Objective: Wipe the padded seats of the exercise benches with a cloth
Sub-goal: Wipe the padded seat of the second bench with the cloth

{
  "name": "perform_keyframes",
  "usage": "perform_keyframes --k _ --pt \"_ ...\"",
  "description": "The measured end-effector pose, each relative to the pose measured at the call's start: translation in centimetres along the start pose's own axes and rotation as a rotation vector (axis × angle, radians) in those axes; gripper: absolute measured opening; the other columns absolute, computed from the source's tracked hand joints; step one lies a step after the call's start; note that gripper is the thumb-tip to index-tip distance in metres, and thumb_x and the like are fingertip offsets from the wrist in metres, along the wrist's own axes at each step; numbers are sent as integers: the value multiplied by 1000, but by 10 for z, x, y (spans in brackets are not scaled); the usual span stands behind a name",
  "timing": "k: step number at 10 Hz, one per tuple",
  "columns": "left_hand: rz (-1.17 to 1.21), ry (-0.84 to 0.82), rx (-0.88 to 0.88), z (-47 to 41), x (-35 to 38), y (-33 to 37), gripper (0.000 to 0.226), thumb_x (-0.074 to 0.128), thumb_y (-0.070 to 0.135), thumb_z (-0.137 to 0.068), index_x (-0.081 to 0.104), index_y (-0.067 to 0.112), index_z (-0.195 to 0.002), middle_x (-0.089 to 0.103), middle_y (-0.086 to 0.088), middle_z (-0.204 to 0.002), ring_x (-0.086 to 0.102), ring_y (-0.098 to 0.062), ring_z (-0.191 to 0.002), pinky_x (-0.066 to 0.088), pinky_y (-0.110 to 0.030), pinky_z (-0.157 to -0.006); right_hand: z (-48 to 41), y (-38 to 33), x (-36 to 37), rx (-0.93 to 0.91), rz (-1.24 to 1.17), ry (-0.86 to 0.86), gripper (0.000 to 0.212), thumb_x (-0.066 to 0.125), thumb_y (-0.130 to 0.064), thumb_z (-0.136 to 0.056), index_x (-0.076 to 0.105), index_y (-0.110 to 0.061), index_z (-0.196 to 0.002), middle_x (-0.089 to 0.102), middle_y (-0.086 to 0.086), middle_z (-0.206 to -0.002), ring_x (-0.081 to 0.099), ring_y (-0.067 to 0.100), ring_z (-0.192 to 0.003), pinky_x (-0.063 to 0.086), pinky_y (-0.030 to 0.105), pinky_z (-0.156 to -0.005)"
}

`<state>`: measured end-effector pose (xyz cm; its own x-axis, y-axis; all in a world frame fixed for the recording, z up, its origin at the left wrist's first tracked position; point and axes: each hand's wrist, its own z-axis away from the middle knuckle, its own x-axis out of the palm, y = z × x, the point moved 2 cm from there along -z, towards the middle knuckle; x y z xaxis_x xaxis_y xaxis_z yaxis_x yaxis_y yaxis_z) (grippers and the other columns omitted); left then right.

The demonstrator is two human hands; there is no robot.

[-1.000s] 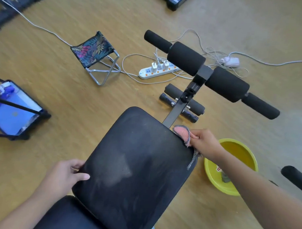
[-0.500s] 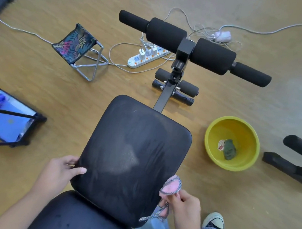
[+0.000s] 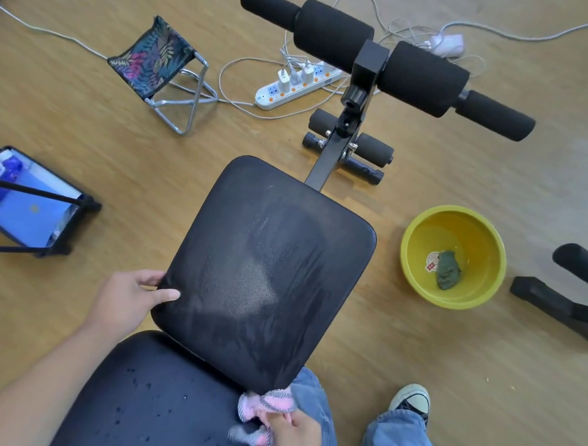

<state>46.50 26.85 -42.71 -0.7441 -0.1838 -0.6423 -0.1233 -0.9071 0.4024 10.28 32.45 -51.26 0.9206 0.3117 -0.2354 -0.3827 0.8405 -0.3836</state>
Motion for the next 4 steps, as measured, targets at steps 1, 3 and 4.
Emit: perform_keyframes --k 1,3,4 --pt "13 3 -15 1 0 -1 36 85 10 -75 75 22 -108 65 16 -85 67 -23 -99 43 -32 -90 27 -36 27 177 -29 -348 13 87 -19 -68 82 -8 -73 64 13 -40 51 15 -28 39 11 -35" --pt "37 18 -7 3 2 -3 42 84 9 -77 74 13 -118 69 1 -101 65 -21 -104 42 -31 -92 25 -55 14 216 72 -316 25 73 -20 -82 72 -13 -58 59 2 -45 54 10 -36 43 14 -39" --pt "68 56 -83 4 8 -4 50 84 9 -77 69 12 -124 69 -11 -125 62 -25 -119 42 -34 -101 17 -54 11 220 292 -390 14 73 -29 -79 66 -17 -74 66 -4 -63 58 -1 -52 43 5 -48"
